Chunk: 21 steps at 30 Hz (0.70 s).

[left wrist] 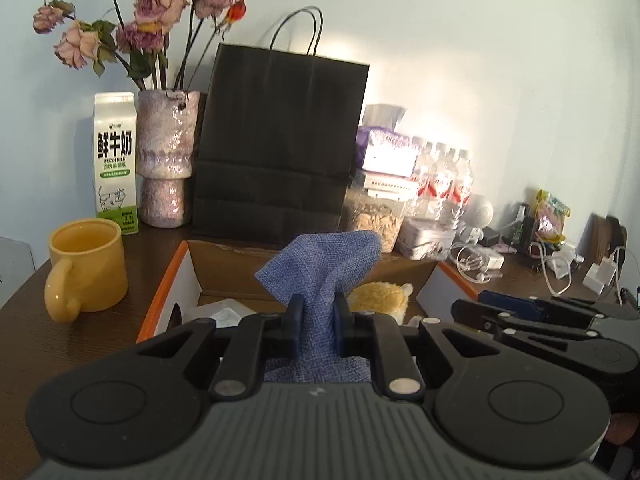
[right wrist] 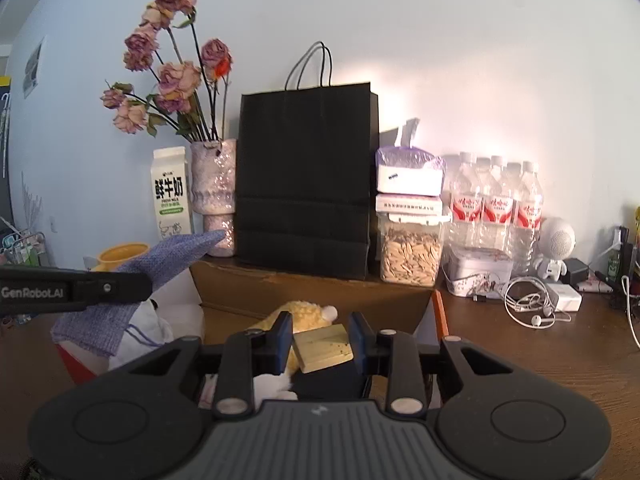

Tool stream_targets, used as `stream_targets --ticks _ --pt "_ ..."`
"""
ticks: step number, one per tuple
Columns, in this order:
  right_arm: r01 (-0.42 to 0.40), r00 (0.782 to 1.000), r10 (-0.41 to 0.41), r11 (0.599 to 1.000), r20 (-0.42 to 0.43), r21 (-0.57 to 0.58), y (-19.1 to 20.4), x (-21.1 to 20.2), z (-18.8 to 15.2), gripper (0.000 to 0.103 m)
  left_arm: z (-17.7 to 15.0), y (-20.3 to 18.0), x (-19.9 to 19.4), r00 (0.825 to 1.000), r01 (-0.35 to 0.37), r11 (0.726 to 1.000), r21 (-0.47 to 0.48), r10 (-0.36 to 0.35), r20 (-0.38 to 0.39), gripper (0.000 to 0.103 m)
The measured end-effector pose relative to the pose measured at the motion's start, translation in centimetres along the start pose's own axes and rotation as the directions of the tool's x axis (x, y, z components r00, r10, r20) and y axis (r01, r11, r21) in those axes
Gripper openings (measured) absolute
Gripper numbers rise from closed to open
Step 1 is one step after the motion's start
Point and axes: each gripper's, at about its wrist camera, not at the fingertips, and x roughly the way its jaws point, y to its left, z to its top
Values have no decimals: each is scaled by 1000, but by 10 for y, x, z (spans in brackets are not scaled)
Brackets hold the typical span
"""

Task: Organize objects
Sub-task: 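Carry the blue-grey cloth and wooden block over the cardboard box, then lower the cloth and block into the box and open both tools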

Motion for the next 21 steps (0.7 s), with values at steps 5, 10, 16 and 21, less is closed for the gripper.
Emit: stream_targets --ticks 5,10,16,21 --pt "2 1000 -2 1000 -29 15 -2 8 -6 30 -1 10 13 1000 -13 1000 -28 12 -22 36" --pt "52 999 -52 997 -3 53 -7 2 -10 101 -1 10 4 994 -95 995 -26 96 59 103" --pt "54 999 -54 997 -7 56 -7 2 -11 100 -1 14 7 993 -115 993 -39 116 33 103" --pt "47 999 -47 998 -6 47 -4 1 -11 100 -2 13 8 993 -114 993 -33 115 18 103"
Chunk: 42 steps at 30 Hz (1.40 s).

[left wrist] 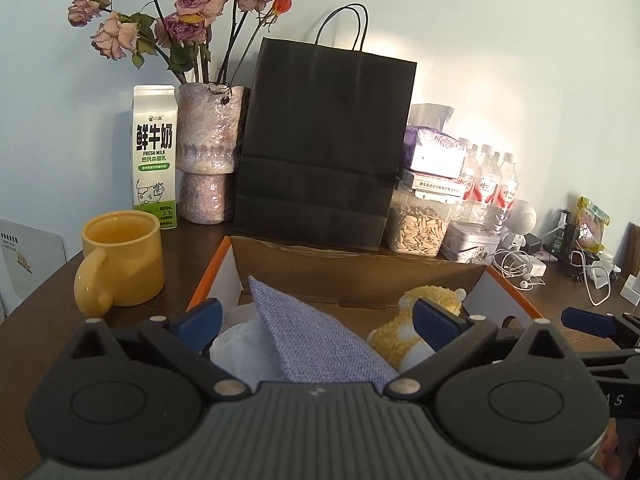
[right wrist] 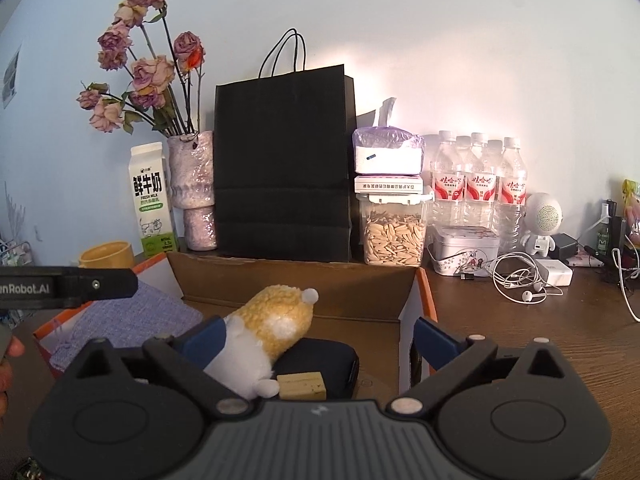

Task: Organize objects
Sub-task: 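Lower the cloth and block into the box and open both tools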

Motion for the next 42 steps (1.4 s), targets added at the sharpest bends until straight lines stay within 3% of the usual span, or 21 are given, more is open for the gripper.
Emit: stream_targets --ticks 10,25,35,42 --pt "2 1000 -2 1000 9 -14 3 -8 -1 101 0 -4 -9 1000 9 1000 18 -9 2 103" --pt "8 1000 -7 999 17 -38 9 -50 -20 103 -23 -5 -58 999 35 998 52 -34 -9 103" --pt "7 999 -11 996 -43 -87 15 -79 -51 103 -45 3 -86 998 37 997 61 -34 -49 103" --pt "-44 992 29 992 -122 -115 20 -92 -72 103 -64 7 -101 995 42 996 81 -34 -94 103"
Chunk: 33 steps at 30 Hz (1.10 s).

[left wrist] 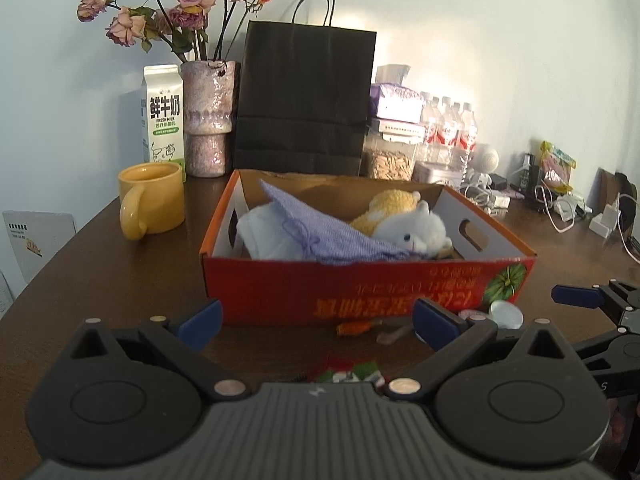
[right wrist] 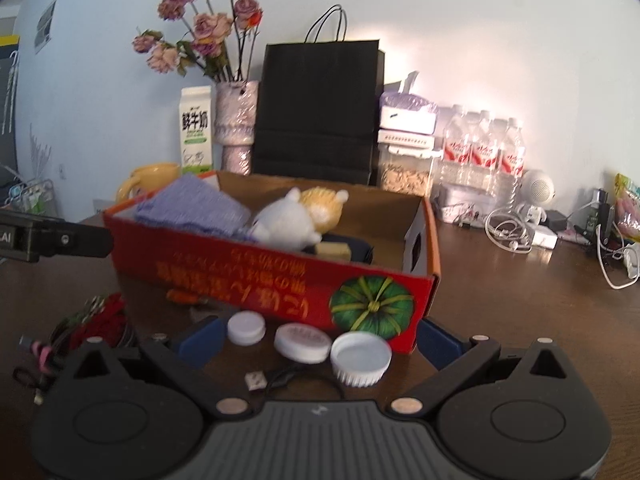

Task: Organize objects
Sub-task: 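Grasp the white round cap with the left tool while the right tool grasps the USB cable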

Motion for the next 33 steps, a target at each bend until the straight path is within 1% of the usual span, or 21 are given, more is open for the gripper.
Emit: stream_targets --ticks 5,8,11,13,15,16,18,21,22,24,26,30,33 --pt "-16 999 16 1000 -29 -10 4 -3 -7 101 -9 3 -9 1000 -5 1000 -2 5 -14 103" --pt "-20 999 20 1000 -39 -11 5 -3 -8 95 -12 4 -15 1000 -7 1000 -5 7 -16 103" --pt "-34 998 33 999 -51 -14 7 -3 -10 92 -15 5 -18 1000 -9 1000 -5 9 -19 103" --pt "-52 997 51 998 -61 -17 9 -2 -9 84 -18 6 -21 1000 -13 1000 -6 13 -22 103" --pt "-73 994 71 997 -84 -17 11 2 -9 70 -20 7 -24 1000 -18 1000 -10 18 -26 103" --pt "-83 992 81 996 -97 -19 13 5 -9 66 -21 8 -25 999 -20 1000 -12 20 -27 103" --pt "-99 989 96 995 -117 -19 17 10 -8 52 -22 8 -27 999 -22 1000 -15 22 -29 103" --pt "-97 983 97 995 -158 10 19 25 -5 48 -23 7 -28 999 -23 1000 -17 23 -32 103" --pt "-96 982 99 995 -159 27 18 27 -3 47 -23 6 -29 999 -21 1000 -17 21 -32 103" --pt "-95 983 98 995 -155 25 20 30 -3 39 -23 5 -31 999 -17 1000 -15 16 -30 103" --pt "-121 981 123 992 -150 19 21 28 -4 26 -24 5 -34 999 -15 1000 -12 15 -28 103" --pt "-170 975 167 985 -147 -9 25 20 -7 26 -24 6 -36 999 -19 1000 -11 19 -29 103" --pt "-205 973 200 978 -116 -30 26 9 -10 26 -25 5 -36 999 -18 1000 -11 17 -31 103"
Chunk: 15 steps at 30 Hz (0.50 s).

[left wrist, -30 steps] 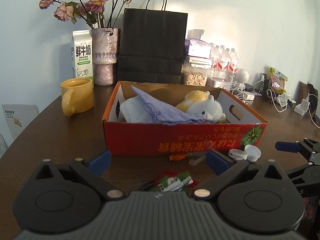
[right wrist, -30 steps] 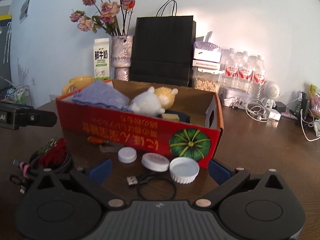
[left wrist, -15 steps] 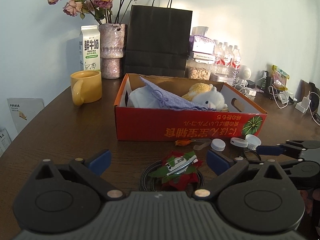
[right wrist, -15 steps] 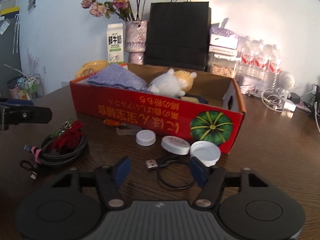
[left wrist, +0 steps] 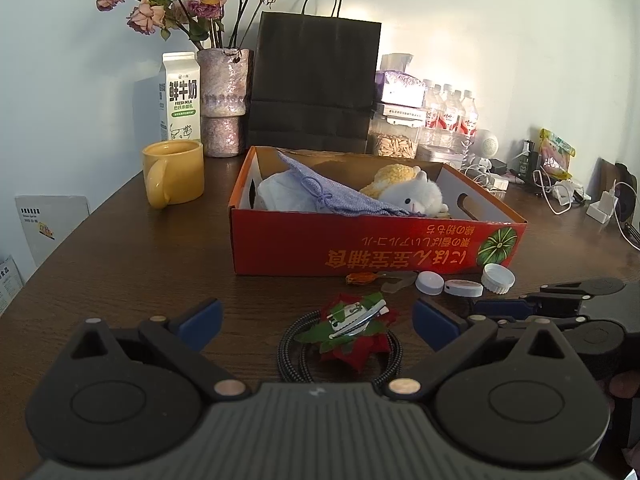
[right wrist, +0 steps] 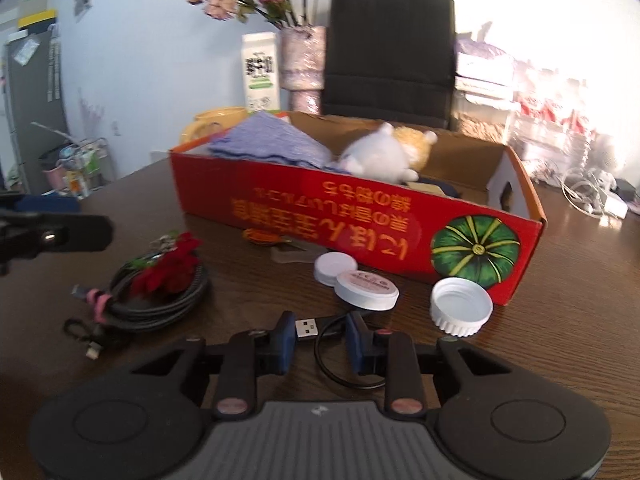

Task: Organize objects
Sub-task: 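Grasp the white round cap with the left tool while the right tool grasps the USB cable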

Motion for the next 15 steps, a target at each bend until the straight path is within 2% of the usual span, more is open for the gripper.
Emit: stream_targets --ticks 10,15 --pt "-148 988 151 983 21 -109 1 -28 -13 26 -4 -19 -4 999 48 998 45 -48 -6 103" --pt "-166 985 170 978 26 -130 -2 -36 -17 26 -5 -35 -3 995 96 992 86 -96 -7 102"
